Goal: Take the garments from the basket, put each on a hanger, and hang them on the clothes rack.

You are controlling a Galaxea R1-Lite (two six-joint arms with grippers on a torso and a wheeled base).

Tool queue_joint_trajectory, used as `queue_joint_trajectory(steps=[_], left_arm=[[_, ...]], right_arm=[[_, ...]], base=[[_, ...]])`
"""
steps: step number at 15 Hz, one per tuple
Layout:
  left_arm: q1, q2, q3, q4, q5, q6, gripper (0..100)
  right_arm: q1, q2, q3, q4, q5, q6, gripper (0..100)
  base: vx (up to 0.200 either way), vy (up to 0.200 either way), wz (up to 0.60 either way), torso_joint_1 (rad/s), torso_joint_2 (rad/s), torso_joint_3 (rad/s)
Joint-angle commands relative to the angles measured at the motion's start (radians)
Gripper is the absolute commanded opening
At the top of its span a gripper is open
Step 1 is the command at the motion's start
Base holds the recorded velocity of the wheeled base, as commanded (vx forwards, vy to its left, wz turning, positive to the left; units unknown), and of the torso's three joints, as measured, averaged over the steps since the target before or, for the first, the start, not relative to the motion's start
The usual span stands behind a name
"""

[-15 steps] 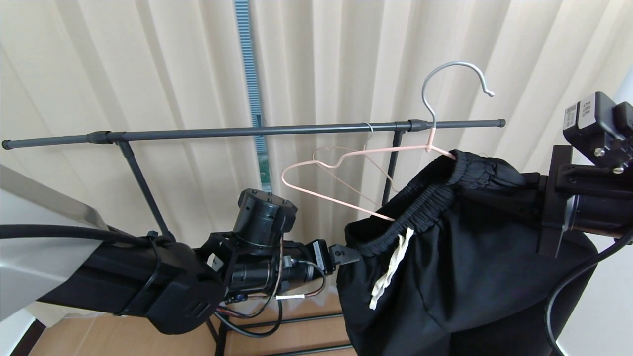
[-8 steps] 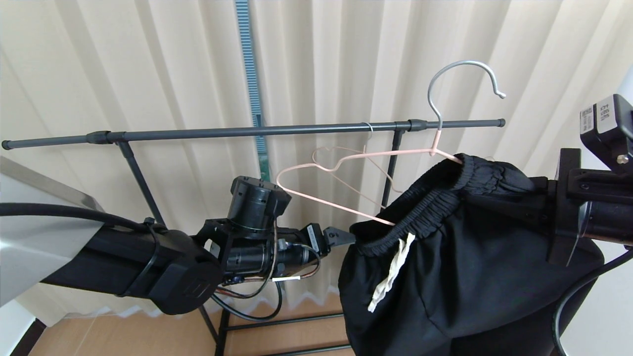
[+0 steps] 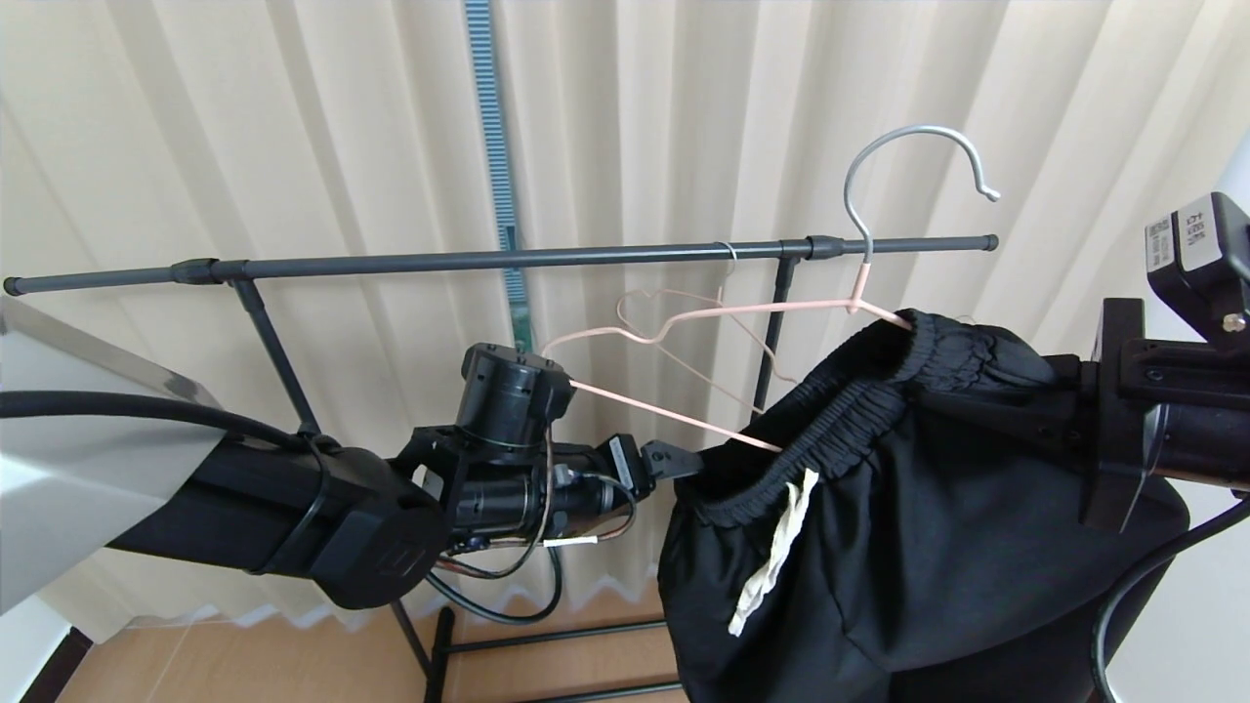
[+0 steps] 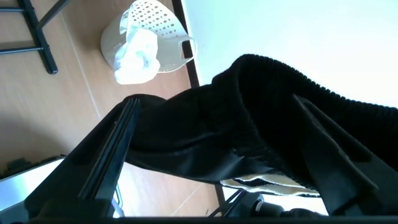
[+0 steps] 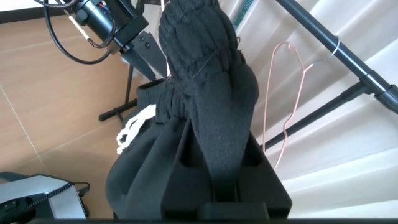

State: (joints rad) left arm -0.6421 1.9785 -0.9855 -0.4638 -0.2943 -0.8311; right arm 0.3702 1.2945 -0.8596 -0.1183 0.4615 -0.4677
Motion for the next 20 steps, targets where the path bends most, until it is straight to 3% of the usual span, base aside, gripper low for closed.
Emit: queue_joint_trajectory(steps=[1, 2, 6, 7, 9, 15, 20], left_arm=[[-0.025, 0.006, 0.028, 0.001, 0.003, 0.021, 100], [-0.037, 0.010, 0.045, 0.001, 0.007, 0.069, 100], [-0.060, 0.022, 0.047, 0.001, 0.009, 0.082, 100], [-0.060, 0.025, 0.047, 0.001, 0.009, 0.082, 0], [-0.065, 0.029, 0.048, 0.001, 0.009, 0.082, 0], [-0.064, 0.014, 0.053, 0.001, 0.018, 0.082, 0], [-0.021, -0.079, 0.110, 0.001, 0.043, 0.104, 0]], right_arm=[[0.001, 0.005, -0.004, -0.001, 0.000, 0.001, 0], [0.001, 0.005, -0.007, -0.001, 0.005, 0.003, 0], [0.001, 0.002, -0.007, -0.001, 0.025, 0.011, 0], [0.001, 0.000, -0.007, -0.001, 0.028, 0.011, 0], [0.001, -0.001, -0.007, -0.001, 0.062, 0.014, 0], [-0.005, 0.000, -0.013, -0.001, 0.072, 0.030, 0], [-0.062, 0.045, -0.027, -0.023, 0.074, 0.038, 0]], base=[[0.000, 0.000, 0.00, 0.000, 0.00, 0.000], [0.000, 0.000, 0.00, 0.000, 0.00, 0.000], [0.000, 0.000, 0.00, 0.000, 0.00, 0.000], [0.000, 0.000, 0.00, 0.000, 0.00, 0.000], [0.000, 0.000, 0.00, 0.000, 0.00, 0.000], [0.000, 0.000, 0.00, 0.000, 0.00, 0.000], [0.000, 0.000, 0.00, 0.000, 0.00, 0.000]])
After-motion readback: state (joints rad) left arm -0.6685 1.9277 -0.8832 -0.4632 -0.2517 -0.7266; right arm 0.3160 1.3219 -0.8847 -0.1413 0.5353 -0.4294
